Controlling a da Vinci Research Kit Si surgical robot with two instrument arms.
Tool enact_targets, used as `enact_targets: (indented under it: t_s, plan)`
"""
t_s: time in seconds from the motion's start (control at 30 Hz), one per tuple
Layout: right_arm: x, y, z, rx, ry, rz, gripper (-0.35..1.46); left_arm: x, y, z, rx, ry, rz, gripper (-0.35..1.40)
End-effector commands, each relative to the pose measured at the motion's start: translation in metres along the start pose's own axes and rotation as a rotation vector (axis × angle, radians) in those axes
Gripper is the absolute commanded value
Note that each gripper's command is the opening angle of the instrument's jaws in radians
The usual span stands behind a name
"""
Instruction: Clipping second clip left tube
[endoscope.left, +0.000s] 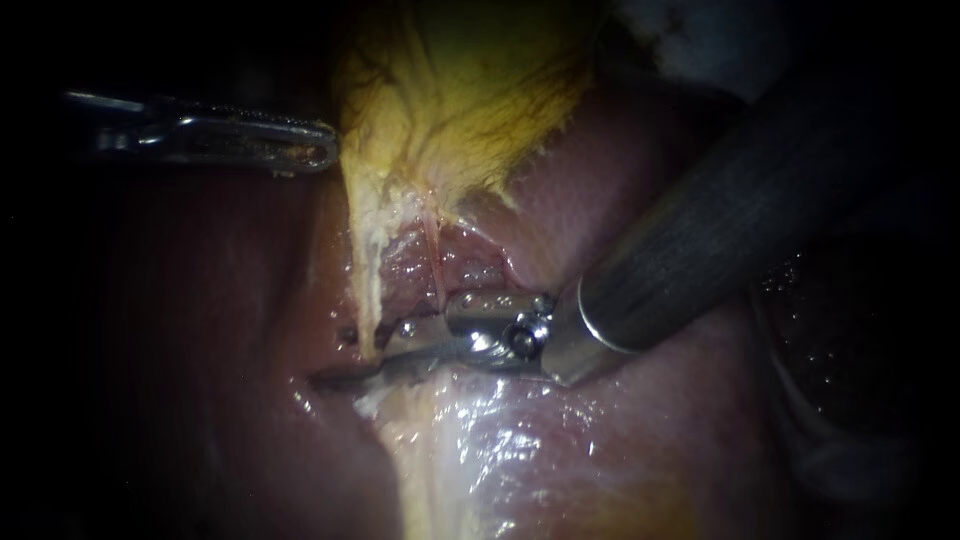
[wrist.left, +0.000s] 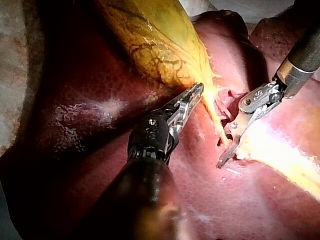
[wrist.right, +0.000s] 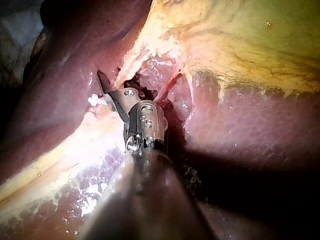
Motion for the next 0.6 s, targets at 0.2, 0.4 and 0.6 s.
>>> enact_targets:
  t_s: [0.2, 0.4, 0.6]
  plan:
    - [0.0006, -0.0001, -0.0004, -0.009, 0.01, -0.007, 0.29, 0.0, 0.0, 0.0, 0.0, 0.0, 0.0, -0.35]
    - [0.0015, 0.0001, -0.0011, -0.003, 0.022, -0.075, 0.56, 0.0001, 0.0001, -0.0002, 0.001, 0.0, 0.001, -0.35]
    - [0.0017, 0.0006, -0.0024, -0.003, 0.026, -0.087, 0.6, 0.0001, 0.0001, -0.0003, 0.002, 0.0, 0.001, -0.35]
